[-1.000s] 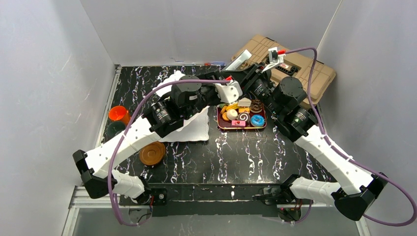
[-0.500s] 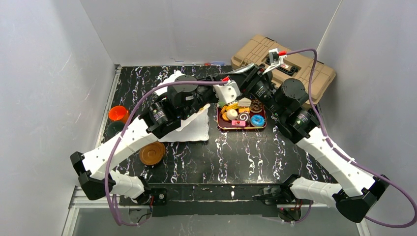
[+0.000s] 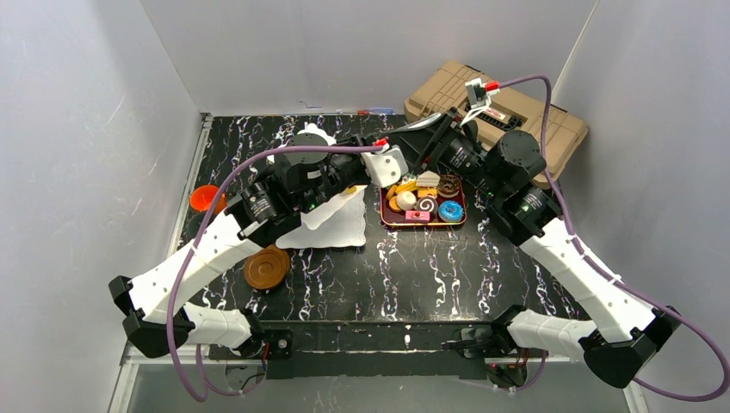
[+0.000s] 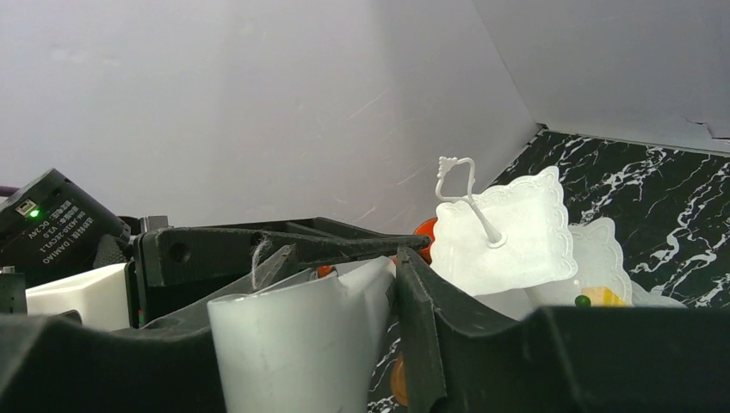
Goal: Serve the afternoon tea
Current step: Pick up the clamp from the center of the board.
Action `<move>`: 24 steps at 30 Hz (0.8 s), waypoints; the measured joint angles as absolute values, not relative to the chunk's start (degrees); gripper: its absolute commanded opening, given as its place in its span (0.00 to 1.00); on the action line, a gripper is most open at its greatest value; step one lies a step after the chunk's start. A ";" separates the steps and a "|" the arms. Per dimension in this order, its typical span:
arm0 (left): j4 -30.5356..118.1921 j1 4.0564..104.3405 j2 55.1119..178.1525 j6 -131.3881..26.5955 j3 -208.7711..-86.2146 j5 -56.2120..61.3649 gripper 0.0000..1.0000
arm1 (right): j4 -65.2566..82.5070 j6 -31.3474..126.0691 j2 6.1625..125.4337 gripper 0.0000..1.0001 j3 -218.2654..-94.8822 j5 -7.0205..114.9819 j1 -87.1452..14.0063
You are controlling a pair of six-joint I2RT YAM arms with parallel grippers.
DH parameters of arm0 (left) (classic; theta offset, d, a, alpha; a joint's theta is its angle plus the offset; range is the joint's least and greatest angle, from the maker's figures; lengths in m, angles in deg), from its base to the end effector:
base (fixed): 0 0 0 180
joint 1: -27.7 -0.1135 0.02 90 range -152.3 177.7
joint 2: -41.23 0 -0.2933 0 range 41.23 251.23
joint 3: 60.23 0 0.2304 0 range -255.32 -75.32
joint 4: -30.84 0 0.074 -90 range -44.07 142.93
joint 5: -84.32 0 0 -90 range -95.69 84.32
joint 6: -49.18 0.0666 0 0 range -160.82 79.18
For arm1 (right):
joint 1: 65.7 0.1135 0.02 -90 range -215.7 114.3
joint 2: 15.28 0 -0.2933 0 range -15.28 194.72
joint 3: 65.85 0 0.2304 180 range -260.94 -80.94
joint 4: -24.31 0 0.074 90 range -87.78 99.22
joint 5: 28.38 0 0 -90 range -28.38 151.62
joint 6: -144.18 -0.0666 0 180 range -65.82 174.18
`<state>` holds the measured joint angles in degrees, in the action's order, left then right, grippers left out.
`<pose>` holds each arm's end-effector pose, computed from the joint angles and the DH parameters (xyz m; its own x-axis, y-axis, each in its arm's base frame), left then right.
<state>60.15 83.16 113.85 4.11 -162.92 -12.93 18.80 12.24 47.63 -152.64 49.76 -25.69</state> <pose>0.1610 -0.2192 0.5107 0.5319 0.4629 -0.7091 0.5226 0.4795 0.7050 0.1667 0.1578 0.5118 -0.3408 0.5679 -0.7492 -0.7405 0.3289 0.5861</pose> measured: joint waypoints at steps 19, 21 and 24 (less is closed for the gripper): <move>68.59 83.49 113.28 -0.57 -163.90 -7.97 0.98 | 4.93 22.32 47.70 0.32 -152.95 55.29 -28.55; 71.34 83.49 113.21 -2.18 -165.14 -7.42 0.98 | 3.11 24.77 47.68 0.31 -152.95 57.46 -28.62; 75.36 83.47 112.75 -5.38 -167.26 -7.03 0.98 | 0.20 29.07 47.65 0.31 -152.95 61.79 -28.62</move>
